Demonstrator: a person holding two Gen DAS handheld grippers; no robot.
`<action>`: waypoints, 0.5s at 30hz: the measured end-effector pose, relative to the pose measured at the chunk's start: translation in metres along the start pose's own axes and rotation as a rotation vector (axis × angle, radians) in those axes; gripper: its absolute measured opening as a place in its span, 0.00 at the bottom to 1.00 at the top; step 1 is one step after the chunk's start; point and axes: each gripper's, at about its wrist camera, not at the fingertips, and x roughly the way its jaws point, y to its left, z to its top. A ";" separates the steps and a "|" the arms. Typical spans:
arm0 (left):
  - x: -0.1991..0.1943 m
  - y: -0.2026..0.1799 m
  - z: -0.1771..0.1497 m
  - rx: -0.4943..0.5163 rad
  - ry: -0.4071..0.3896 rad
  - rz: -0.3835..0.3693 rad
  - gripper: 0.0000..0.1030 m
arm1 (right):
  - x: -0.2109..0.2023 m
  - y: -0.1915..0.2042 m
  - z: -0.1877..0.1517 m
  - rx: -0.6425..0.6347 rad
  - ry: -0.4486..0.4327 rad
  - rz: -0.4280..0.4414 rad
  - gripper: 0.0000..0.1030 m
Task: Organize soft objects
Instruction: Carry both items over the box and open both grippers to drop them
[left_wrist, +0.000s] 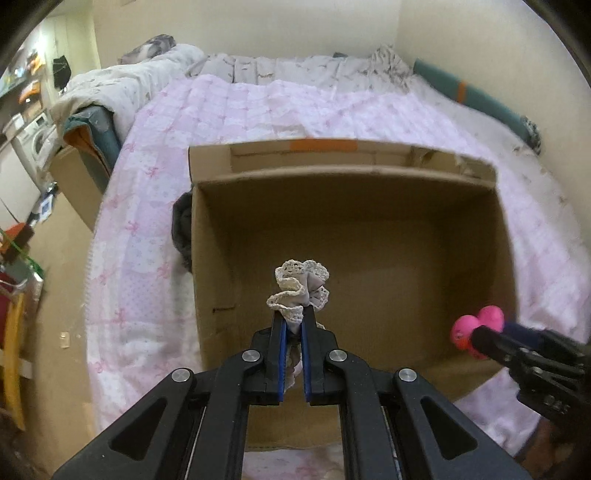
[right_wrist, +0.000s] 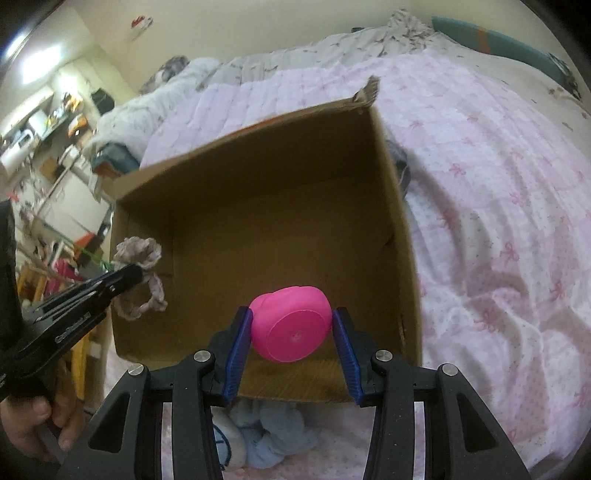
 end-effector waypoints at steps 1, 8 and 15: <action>0.003 0.002 -0.002 -0.012 0.010 -0.011 0.06 | 0.002 0.002 -0.001 -0.010 0.012 -0.004 0.45; 0.015 0.013 -0.008 -0.082 0.041 -0.039 0.06 | 0.019 0.003 -0.008 -0.028 0.089 -0.024 0.45; 0.016 0.006 -0.009 -0.055 0.053 -0.056 0.07 | 0.022 0.000 -0.011 -0.015 0.117 -0.029 0.45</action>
